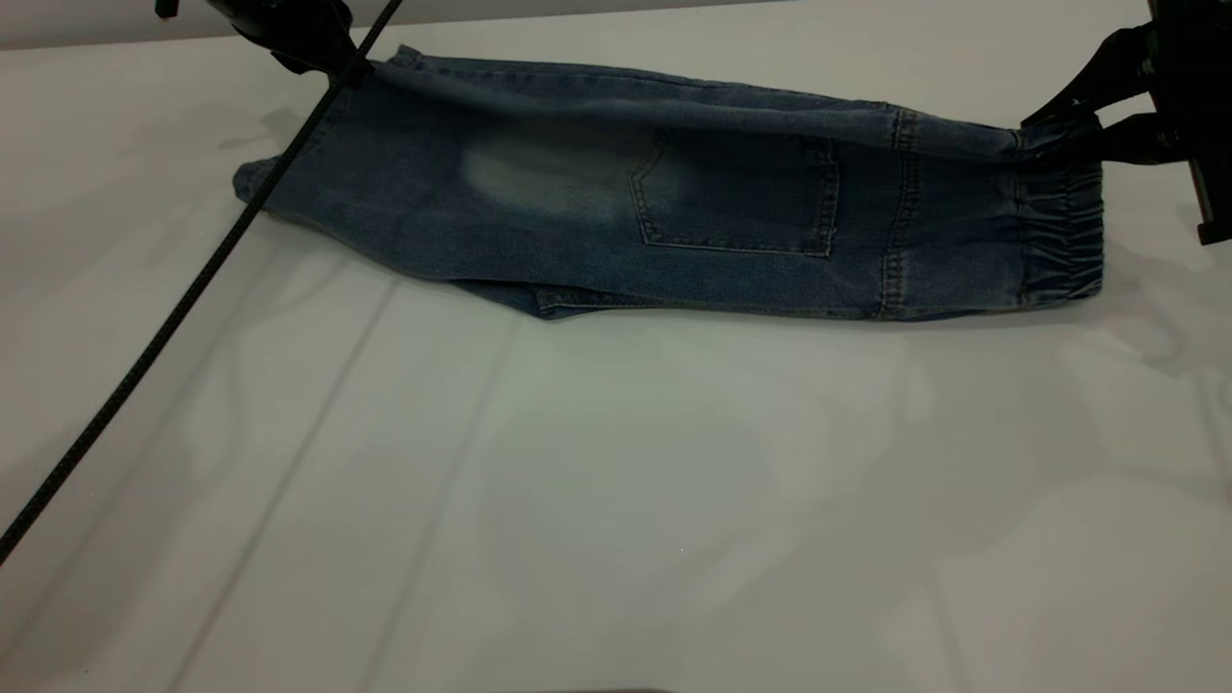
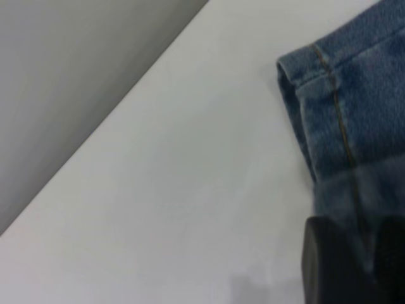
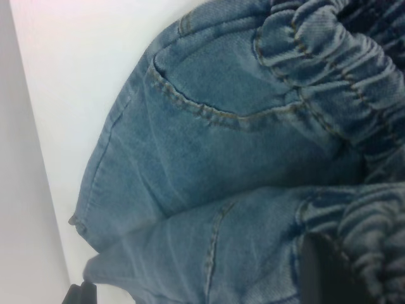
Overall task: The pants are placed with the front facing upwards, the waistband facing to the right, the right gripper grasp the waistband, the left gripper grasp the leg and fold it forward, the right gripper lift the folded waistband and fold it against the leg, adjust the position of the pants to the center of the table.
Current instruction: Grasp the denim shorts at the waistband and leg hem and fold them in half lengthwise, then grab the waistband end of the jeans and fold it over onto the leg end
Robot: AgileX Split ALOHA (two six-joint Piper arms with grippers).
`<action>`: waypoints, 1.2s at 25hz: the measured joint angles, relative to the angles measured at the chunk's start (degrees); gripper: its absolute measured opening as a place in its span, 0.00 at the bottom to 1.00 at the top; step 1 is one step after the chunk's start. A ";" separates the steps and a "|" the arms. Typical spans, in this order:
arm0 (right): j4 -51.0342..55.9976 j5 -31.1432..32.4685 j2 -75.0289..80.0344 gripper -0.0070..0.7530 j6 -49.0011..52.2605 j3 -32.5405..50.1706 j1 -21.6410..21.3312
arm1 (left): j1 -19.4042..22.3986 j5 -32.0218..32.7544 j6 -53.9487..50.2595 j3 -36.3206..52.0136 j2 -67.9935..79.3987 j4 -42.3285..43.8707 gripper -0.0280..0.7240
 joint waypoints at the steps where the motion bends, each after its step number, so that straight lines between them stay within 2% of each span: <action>1: 0.00 0.00 0.00 0.22 0.13 0.00 0.00 | 0.00 -0.13 -0.39 0.00 0.00 0.00 0.31; 7: 0.07 -0.84 0.00 0.43 0.19 -0.53 0.00 | 0.00 -0.93 -4.11 0.00 0.00 0.00 0.47; 10: 0.07 -0.92 0.00 0.52 0.19 -2.47 0.00 | 0.00 -0.93 -5.37 0.00 0.00 0.04 0.52; 15: -0.12 0.76 0.00 0.56 -1.30 -4.42 0.00 | 0.00 -0.19 -6.80 0.00 -0.22 0.04 0.53; 19: -4.79 3.56 0.00 0.56 -5.95 -4.16 0.00 | -0.40 4.43 -10.81 0.00 -2.49 0.04 0.53; 23: -14.04 7.64 0.00 0.57 -7.54 -4.13 0.00 | -0.98 10.12 -11.59 0.00 -5.37 0.04 0.53; 26: -20.30 8.88 0.00 0.63 -8.11 -4.13 0.00 | -1.76 13.37 -11.59 -0.02 -6.13 -0.03 0.53; 30: -25.98 9.05 0.00 0.76 -7.71 -4.13 0.00 | -3.55 16.16 -11.59 -0.02 -6.18 -0.17 0.53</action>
